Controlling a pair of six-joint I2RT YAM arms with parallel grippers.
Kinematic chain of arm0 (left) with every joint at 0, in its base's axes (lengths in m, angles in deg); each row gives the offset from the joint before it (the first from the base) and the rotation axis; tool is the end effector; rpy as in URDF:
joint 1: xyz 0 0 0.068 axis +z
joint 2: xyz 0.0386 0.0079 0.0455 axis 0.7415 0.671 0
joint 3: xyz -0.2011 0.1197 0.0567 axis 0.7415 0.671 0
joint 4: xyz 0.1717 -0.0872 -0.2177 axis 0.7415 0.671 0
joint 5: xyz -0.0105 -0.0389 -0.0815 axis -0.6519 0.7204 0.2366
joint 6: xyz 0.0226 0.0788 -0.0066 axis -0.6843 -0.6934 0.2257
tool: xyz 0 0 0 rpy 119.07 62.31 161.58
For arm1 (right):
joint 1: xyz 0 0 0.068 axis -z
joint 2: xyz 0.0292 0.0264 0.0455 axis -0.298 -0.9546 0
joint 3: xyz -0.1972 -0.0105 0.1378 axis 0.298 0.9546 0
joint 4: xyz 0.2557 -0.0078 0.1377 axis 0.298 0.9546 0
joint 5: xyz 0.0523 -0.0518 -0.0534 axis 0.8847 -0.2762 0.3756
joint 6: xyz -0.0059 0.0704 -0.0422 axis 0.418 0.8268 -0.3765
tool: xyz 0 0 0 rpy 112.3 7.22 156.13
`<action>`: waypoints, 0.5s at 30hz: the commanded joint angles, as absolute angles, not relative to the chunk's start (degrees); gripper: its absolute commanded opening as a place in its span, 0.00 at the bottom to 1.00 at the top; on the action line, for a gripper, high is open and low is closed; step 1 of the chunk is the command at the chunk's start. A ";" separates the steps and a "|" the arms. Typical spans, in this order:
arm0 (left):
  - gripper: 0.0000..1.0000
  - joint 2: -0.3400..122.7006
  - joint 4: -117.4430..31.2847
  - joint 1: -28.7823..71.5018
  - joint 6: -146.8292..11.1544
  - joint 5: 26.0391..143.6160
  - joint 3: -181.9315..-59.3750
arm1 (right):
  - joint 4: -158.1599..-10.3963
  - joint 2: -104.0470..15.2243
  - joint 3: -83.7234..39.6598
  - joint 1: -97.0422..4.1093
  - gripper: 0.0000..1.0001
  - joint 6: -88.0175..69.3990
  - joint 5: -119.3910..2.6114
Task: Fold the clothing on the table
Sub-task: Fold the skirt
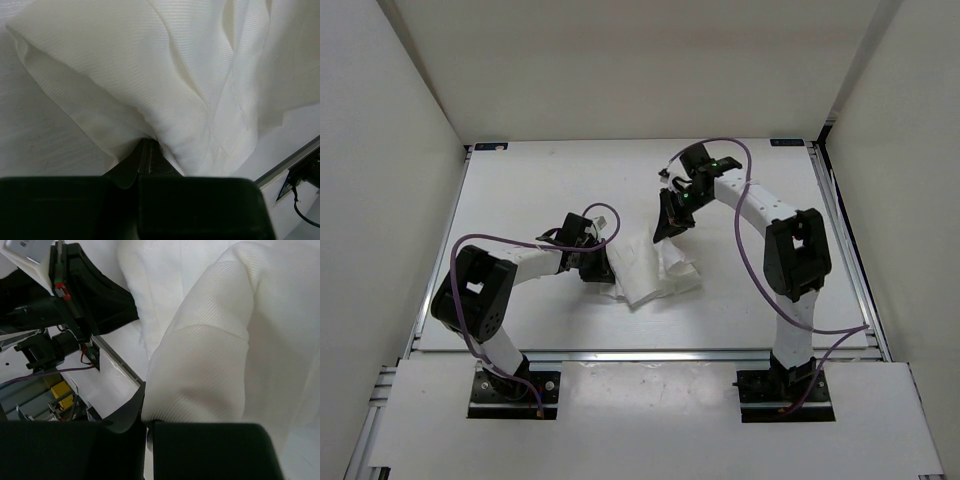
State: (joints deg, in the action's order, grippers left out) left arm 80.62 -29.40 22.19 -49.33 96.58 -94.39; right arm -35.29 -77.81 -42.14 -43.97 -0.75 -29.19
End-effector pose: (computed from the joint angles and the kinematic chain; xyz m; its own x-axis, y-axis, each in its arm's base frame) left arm 0.2919 -0.1674 0.0518 -0.9590 -0.0617 -0.2765 0.0903 0.8586 -0.5046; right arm 0.3782 0.2377 0.1696 -0.9485 -0.2383 -0.2086 -0.3166 0.7044 0.6352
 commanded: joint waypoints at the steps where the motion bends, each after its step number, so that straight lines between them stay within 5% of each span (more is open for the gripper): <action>1: 0.00 80.87 -29.64 22.37 -49.53 97.48 -95.86 | -35.92 -80.39 -47.46 -45.90 0.00 0.84 -24.55; 15: 0.00 81.31 -29.47 23.60 -49.80 96.96 -95.95 | -37.85 -91.11 -53.27 -51.34 0.00 1.37 -18.40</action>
